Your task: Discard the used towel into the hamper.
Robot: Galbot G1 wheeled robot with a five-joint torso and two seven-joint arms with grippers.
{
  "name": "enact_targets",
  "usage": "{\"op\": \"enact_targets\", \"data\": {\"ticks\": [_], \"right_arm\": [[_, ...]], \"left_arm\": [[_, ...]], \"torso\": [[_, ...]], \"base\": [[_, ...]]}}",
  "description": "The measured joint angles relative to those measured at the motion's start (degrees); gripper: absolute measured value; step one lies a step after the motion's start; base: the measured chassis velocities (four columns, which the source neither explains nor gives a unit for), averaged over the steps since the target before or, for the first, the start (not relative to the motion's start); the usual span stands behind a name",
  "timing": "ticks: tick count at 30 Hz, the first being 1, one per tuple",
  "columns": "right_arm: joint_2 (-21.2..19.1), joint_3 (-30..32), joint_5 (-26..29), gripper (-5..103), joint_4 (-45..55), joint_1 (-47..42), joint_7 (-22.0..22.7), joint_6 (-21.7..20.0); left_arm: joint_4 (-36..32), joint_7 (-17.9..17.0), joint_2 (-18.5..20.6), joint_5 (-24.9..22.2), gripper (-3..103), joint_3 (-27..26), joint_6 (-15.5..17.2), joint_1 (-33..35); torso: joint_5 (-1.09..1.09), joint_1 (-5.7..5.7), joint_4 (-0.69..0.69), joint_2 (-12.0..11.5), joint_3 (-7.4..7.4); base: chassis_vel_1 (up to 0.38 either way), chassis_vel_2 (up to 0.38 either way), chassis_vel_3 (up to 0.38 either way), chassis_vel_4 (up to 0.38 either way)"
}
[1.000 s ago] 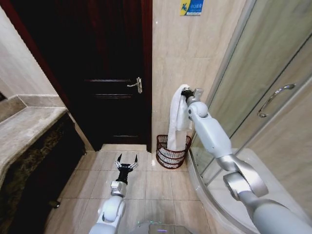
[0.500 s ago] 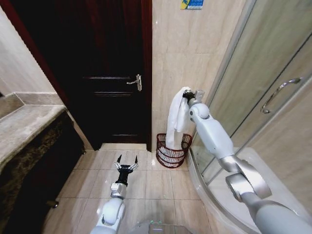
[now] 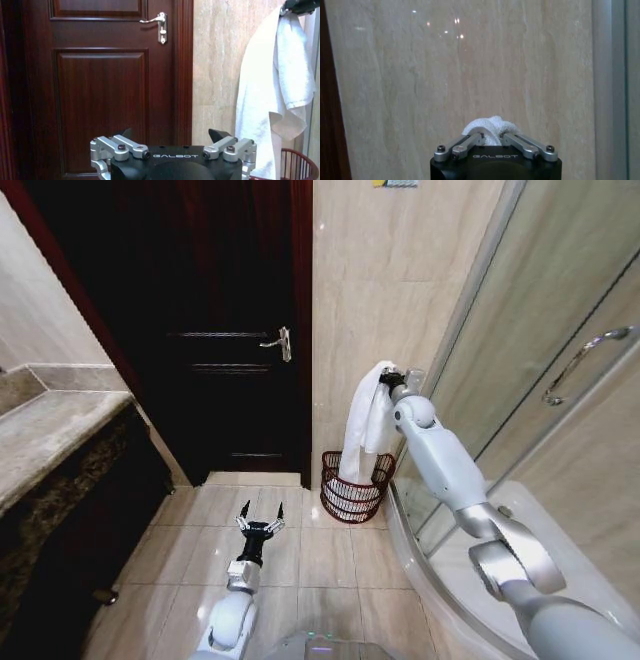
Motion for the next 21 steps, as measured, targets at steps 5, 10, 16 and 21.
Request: {"op": "enact_targets", "data": {"ticks": [5, 10, 16, 21], "right_arm": [[0.0, 0.08, 0.09, 6, 0.41, -0.61, 0.03, 0.0], [0.58, 0.19, -0.02, 6, 0.41, -0.85, 0.05, 0.03], [0.81, 0.48, -0.56, 6, 0.36, -1.68, -0.09, 0.1], [0.91, 0.8, -0.74, 6, 0.19, -2.04, -0.29, 0.16]], "left_arm": [[-0.01, 0.0, 0.0, 0.05, 100, 0.01, -0.11, 0.16], [0.02, 0.0, 0.1, 0.05, 100, -0.04, -0.27, 0.26], [0.01, 0.0, 0.15, 0.05, 100, -0.04, -0.3, 0.24], [0.01, 0.0, 0.19, 0.04, 100, -0.05, -0.31, 0.18]], "torso": [[0.0, -0.59, 0.0, -1.35, -0.75], [0.0, -1.14, 0.01, -2.57, -1.42], [0.0, -1.84, 0.01, -4.23, -2.36], [0.0, -2.32, 0.01, -5.34, -3.02]], "base": [[0.0, 0.0, 0.0, 0.0], [0.0, 0.0, 0.0, 0.0], [0.0, 0.0, 0.0, 0.0], [0.0, 0.0, 0.0, 0.0]]}}
